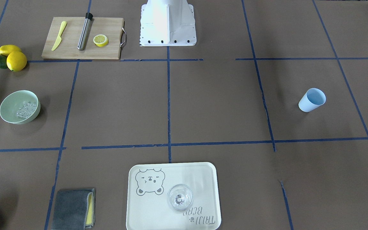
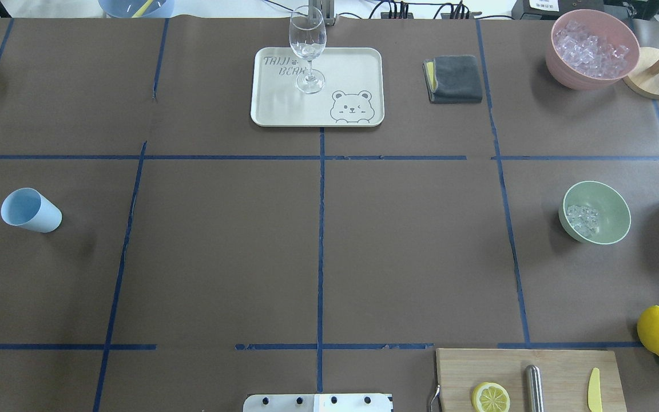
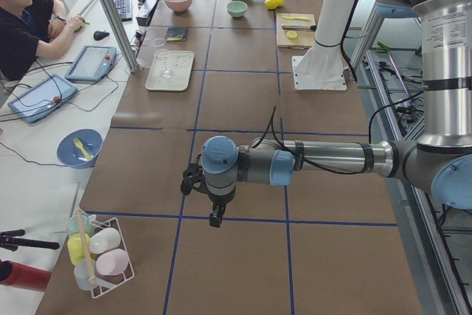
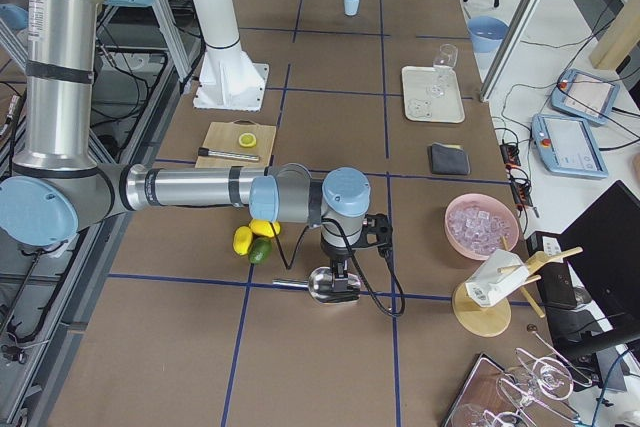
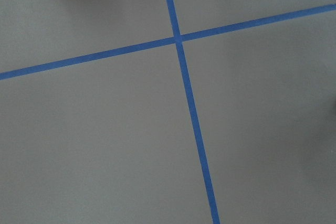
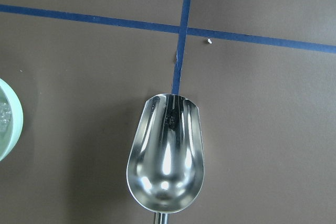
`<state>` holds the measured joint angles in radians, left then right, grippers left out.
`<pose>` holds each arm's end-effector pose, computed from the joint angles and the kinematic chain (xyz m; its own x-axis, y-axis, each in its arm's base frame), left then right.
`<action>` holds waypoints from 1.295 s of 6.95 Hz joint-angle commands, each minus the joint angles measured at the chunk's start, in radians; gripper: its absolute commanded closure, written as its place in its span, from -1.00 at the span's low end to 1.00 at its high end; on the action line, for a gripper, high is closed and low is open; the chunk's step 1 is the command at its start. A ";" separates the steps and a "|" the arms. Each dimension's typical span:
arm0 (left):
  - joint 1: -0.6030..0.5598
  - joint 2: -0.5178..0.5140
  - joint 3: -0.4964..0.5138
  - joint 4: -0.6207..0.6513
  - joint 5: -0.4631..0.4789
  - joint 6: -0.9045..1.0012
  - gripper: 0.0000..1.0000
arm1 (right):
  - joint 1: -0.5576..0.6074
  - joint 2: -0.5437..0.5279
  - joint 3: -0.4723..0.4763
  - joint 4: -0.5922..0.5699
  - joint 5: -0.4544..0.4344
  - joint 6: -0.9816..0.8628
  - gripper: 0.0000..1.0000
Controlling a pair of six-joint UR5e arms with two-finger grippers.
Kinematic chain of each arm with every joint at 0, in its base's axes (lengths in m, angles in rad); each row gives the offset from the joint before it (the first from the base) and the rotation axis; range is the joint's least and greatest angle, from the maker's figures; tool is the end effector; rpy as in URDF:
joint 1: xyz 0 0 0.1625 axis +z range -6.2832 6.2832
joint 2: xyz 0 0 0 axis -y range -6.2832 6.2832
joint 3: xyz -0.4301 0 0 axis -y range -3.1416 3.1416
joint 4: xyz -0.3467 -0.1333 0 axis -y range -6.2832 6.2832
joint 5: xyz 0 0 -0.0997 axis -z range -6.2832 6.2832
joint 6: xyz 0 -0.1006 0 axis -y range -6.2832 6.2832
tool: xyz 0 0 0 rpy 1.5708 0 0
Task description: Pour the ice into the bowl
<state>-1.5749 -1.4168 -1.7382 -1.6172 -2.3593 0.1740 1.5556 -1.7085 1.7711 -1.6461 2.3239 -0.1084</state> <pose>-0.0635 -0.3842 0.6477 0.6951 0.2117 -0.6870 -0.1180 0.9763 0.1815 0.0586 -0.3867 0.6415 0.7237 -0.1106 0.6812 0.0940 0.9937 0.0614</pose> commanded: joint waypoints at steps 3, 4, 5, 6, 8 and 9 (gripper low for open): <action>0.000 0.001 -0.012 -0.001 0.000 0.001 -1.00 | -0.002 -0.005 -0.006 0.003 0.008 -0.001 -1.00; 0.000 -0.001 -0.012 -0.001 0.000 0.001 -1.00 | -0.002 -0.006 -0.012 0.002 0.005 -0.001 -1.00; 0.000 -0.001 -0.012 -0.001 0.000 0.001 -1.00 | -0.002 -0.006 -0.037 0.003 0.005 -0.004 -1.00; 0.001 -0.001 -0.012 -0.003 0.000 0.001 -1.00 | -0.002 -0.006 -0.038 0.005 0.005 -0.004 -1.00; 0.001 -0.001 -0.012 -0.003 -0.002 0.001 -1.00 | -0.002 -0.006 -0.038 0.003 0.006 -0.002 -1.00; 0.000 -0.001 -0.012 -0.003 -0.002 0.001 -1.00 | -0.002 -0.008 -0.039 0.003 0.006 0.001 -1.00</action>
<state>-1.5742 -1.4174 -1.7503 -1.6198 -2.3606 0.1749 1.5539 -1.7154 1.7334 -1.6424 2.3299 -0.1099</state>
